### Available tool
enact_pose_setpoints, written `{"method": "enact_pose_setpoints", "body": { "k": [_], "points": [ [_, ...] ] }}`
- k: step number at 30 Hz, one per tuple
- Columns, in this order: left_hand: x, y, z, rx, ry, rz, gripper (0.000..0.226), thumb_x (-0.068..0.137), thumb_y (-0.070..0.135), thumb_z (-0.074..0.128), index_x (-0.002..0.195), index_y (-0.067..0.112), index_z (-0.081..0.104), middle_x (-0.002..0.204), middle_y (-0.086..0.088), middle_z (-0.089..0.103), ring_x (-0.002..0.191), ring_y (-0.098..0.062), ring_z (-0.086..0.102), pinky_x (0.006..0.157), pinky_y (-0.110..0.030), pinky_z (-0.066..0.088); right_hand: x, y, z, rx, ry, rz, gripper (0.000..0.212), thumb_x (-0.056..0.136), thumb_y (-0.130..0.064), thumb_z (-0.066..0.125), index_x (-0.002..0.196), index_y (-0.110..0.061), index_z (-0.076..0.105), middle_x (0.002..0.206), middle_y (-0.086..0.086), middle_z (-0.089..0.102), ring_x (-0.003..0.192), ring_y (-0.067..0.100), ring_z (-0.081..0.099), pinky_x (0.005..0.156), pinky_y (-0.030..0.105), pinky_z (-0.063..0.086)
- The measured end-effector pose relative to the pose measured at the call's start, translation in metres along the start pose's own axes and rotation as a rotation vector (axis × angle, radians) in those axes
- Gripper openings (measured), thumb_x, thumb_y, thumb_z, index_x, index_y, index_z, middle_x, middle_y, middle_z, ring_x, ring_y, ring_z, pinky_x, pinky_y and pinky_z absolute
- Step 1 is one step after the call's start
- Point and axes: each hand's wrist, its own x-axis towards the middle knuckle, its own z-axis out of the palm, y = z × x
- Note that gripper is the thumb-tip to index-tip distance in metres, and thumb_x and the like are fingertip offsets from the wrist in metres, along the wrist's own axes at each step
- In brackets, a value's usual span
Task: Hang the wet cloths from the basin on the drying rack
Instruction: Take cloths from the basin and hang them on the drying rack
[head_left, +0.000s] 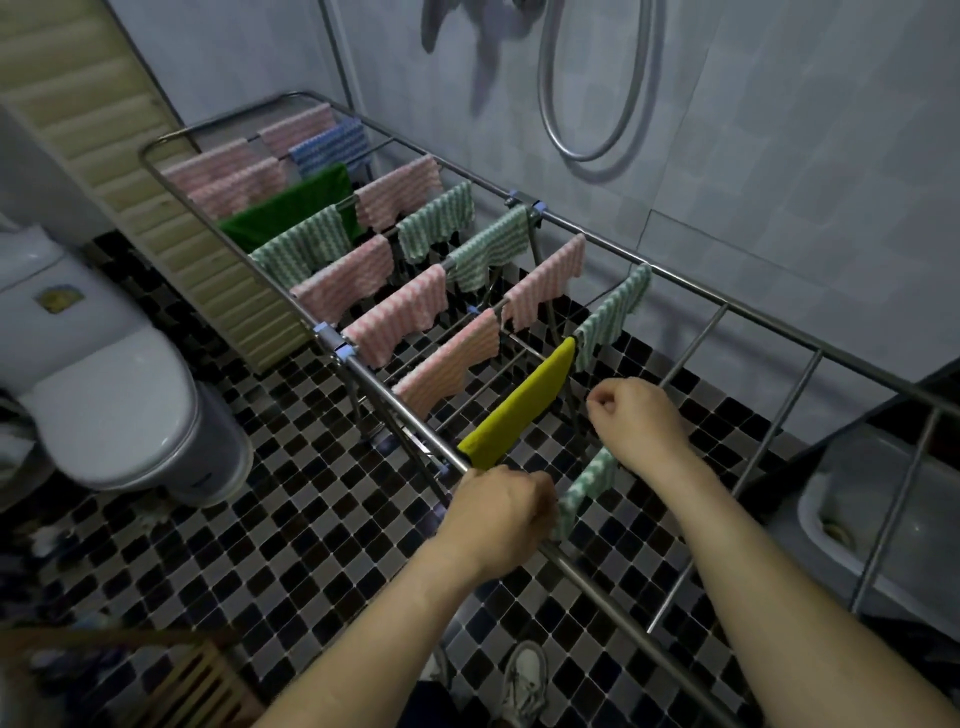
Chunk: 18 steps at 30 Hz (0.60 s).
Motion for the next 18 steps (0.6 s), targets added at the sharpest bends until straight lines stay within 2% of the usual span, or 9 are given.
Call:
{"method": "enact_pose_setpoints", "body": {
  "k": [3, 7, 11, 12, 15, 18],
  "points": [
    [-0.008, -0.005, -0.012, -0.158, 0.103, -0.055, 0.015, 0.095, 0.030, 0.049, 0.097, 0.022, 0.063, 0.088, 0.007, 0.066, 0.080, -0.010, 0.060, 0.076, -0.035, 0.054, -0.002, -0.028, -0.009, 0.127, -0.036, -0.086, 0.019, 0.096, -0.023, 0.055, 0.103, -0.017, 0.071, 0.085, -0.005, 0.062, 0.077, 0.011, 0.056, 0.068, 0.023, 0.042],
    [-0.031, -0.021, -0.035, -0.471, 0.247, -0.227, 0.015, 0.097, 0.027, 0.051, 0.101, 0.025, 0.065, 0.082, 0.007, 0.067, 0.067, -0.006, 0.062, 0.066, -0.032, 0.056, -0.004, -0.074, -0.007, 0.246, -0.085, -0.207, 0.017, 0.095, -0.022, 0.058, 0.103, -0.018, 0.072, 0.086, -0.008, 0.062, 0.081, 0.011, 0.058, 0.069, 0.022, 0.042],
    [-0.060, -0.048, -0.058, -0.716, 0.446, -0.379, 0.020, 0.096, 0.017, 0.051, 0.100, 0.032, 0.064, 0.091, 0.008, 0.067, 0.080, -0.002, 0.065, 0.071, -0.029, 0.057, -0.010, -0.126, 0.003, 0.307, -0.138, -0.347, 0.017, 0.094, -0.021, 0.059, 0.102, -0.017, 0.073, 0.093, -0.005, 0.070, 0.088, 0.011, 0.062, 0.077, 0.025, 0.049],
    [-0.079, -0.064, -0.066, -0.744, 0.534, -0.425, 0.022, 0.096, 0.015, 0.051, 0.099, 0.032, 0.065, 0.093, 0.009, 0.067, 0.081, -0.001, 0.065, 0.071, -0.026, 0.056, -0.011, -0.153, 0.015, 0.309, -0.173, -0.400, 0.017, 0.093, -0.021, 0.059, 0.101, -0.017, 0.074, 0.094, -0.003, 0.072, 0.089, 0.012, 0.063, 0.079, 0.028, 0.050],
    [-0.096, -0.075, -0.076, -0.776, 0.619, -0.502, 0.024, 0.095, 0.009, 0.049, 0.096, 0.026, 0.067, 0.094, 0.009, 0.066, 0.086, 0.002, 0.063, 0.073, -0.017, 0.053, -0.016, -0.180, 0.023, 0.373, -0.186, -0.443, 0.014, 0.092, -0.021, 0.061, 0.095, -0.019, 0.074, 0.090, -0.005, 0.073, 0.086, 0.008, 0.064, 0.081, 0.029, 0.052],
    [-0.129, -0.110, -0.091, -0.692, 0.812, -0.641, 0.029, 0.091, 0.004, 0.050, 0.090, 0.026, 0.069, 0.088, 0.011, 0.067, 0.084, 0.000, 0.062, 0.074, -0.020, 0.053, -0.025, -0.233, 0.049, 0.378, -0.281, -0.523, 0.014, 0.092, -0.023, 0.061, 0.099, -0.023, 0.074, 0.092, -0.011, 0.071, 0.090, 0.005, 0.064, 0.084, 0.024, 0.051]
  ]
}}
